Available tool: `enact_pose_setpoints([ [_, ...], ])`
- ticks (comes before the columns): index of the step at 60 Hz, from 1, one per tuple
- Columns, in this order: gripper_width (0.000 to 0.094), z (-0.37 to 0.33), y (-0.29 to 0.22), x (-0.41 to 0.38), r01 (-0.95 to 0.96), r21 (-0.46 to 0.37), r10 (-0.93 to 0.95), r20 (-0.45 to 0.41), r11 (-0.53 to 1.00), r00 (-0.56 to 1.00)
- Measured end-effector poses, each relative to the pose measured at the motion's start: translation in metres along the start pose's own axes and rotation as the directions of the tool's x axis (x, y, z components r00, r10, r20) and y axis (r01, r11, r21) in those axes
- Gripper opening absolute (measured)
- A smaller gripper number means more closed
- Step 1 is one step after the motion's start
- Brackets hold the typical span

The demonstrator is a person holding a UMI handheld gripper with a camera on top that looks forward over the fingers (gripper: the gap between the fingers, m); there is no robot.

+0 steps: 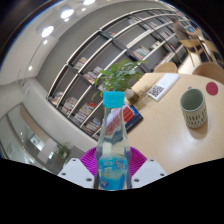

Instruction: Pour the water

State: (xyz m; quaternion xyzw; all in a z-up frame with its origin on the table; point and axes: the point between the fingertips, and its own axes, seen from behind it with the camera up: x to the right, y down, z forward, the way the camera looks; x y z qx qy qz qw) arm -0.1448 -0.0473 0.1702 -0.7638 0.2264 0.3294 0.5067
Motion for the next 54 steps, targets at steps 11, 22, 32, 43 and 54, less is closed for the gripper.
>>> enact_pose_setpoints([
  [11, 0.0374, 0.007, -0.045, 0.033, -0.350, -0.053, 0.352, 0.032, 0.935, 0.935],
  [22, 0.0375, 0.006, -0.085, 0.062, -0.646, -0.049, 0.648, 0.046, 0.762, 0.761],
  [32, 0.0374, 0.010, -0.104, 0.087, -0.832, -0.036, 0.831, 0.083, 0.554, 0.550],
  [43, 0.0381, 0.018, -0.120, 0.096, -0.959, -0.058, 0.954, 0.140, 0.276, 0.266],
  [54, 0.0378, 0.022, -0.125, 0.099, -0.982, -0.061, 0.974, 0.152, 0.180, 0.169],
])
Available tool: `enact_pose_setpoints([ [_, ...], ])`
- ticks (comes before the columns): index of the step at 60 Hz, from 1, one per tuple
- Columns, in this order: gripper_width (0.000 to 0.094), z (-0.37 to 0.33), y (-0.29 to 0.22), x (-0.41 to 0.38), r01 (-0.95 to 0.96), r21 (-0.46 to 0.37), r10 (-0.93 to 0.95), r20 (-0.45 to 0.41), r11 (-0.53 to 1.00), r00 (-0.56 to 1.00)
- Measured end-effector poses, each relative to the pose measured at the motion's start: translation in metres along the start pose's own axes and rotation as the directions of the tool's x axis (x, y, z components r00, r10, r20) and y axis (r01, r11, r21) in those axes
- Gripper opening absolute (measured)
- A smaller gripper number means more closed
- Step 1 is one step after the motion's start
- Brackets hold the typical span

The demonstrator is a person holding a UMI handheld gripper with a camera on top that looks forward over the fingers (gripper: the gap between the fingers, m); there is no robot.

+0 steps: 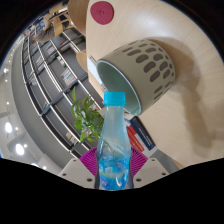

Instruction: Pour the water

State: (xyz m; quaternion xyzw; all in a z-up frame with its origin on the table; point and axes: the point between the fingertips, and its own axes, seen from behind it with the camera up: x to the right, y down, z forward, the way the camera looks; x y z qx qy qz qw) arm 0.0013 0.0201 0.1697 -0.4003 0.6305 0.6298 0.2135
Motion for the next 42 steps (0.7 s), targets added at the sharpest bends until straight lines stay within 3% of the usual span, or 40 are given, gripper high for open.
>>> enact_pose_setpoints([
  [8, 0.0407, 0.000, 0.002, 0.001, 0.092, 0.003, -0.092, -0.032, 0.996, 0.995],
  [17, 0.0409, -0.006, 0.010, -0.029, 0.500, 0.016, -0.500, -0.014, 0.866, 0.866],
  [23, 0.0408, -0.015, 0.011, -0.064, 0.796, 0.048, -0.795, -0.043, 0.603, 0.605],
  [29, 0.0417, -0.026, 0.005, -0.107, 0.956, 0.080, -0.954, -0.082, 0.283, 0.289],
  [42, 0.0418, -0.044, -0.033, -0.170, 0.944, 0.076, -0.934, -0.195, -0.320, -0.300],
])
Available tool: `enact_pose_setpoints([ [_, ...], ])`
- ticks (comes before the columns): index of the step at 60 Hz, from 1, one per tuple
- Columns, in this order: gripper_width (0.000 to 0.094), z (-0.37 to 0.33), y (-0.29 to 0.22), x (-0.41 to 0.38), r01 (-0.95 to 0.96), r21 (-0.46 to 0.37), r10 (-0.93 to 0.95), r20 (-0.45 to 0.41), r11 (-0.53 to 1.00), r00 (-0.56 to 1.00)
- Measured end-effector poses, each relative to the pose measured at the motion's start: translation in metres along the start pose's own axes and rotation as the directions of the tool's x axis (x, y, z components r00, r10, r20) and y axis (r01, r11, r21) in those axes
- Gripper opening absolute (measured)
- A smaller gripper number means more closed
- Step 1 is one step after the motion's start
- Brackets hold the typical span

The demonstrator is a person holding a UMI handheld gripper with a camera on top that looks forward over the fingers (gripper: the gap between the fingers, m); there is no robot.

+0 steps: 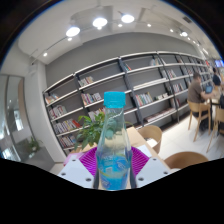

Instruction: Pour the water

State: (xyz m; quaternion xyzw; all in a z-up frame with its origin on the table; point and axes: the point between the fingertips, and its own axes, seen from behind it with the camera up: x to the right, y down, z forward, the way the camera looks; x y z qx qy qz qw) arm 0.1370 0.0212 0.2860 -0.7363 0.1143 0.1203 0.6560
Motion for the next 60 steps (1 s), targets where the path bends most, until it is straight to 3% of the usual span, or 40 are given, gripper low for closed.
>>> enact_pose_setpoints([
  [12, 0.0429, 0.003, 0.029, 0.086, 0.255, -0.048, -0.258, -0.073, 0.966, 0.963],
  [25, 0.0431, 0.004, 0.063, 0.149, 0.300, -0.188, -0.329, -0.152, 0.935, 0.932],
  [41, 0.0454, 0.010, 0.132, 0.204, 0.272, -0.253, -0.321, -0.175, 0.928, 0.931],
  [43, 0.0454, 0.011, 0.126, 0.202, 0.291, -0.208, -0.329, -0.178, 0.934, 0.928],
  [55, 0.0516, -0.001, 0.127, 0.203, 0.285, -0.149, -0.312, -0.209, 0.947, 0.927],
  [60, 0.0564, -0.001, 0.132, 0.207, 0.275, -0.180, -0.311, -0.225, 0.945, 0.923],
])
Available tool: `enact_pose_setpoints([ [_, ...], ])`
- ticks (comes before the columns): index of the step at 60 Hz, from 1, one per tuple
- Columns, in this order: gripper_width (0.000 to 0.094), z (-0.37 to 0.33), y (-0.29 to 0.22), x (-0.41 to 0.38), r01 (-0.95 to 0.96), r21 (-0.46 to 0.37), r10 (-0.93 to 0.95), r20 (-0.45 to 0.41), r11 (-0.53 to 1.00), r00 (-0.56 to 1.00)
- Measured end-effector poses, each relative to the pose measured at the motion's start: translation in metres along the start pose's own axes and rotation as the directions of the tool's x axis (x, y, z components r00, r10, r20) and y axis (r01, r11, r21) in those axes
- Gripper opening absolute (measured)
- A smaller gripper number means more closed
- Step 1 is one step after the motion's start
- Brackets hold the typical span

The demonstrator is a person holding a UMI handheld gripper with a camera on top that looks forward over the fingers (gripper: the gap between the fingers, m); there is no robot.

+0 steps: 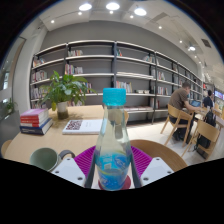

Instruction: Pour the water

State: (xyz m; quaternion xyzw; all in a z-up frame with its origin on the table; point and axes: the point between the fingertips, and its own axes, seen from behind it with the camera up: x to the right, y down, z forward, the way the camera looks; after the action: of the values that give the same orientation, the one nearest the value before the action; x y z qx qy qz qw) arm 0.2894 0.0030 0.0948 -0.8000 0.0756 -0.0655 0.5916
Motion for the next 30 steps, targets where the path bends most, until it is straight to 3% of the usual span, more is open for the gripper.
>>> enact_pose_setpoints([
  [15, 0.0782, -0.030, 0.047, -0.007, 0.076, -0.165, -0.078, -0.005, 0.983, 0.997],
  [30, 0.0777, -0.135, 0.097, -0.045, 0.047, -0.291, -0.054, -0.016, 0.956, 0.998],
])
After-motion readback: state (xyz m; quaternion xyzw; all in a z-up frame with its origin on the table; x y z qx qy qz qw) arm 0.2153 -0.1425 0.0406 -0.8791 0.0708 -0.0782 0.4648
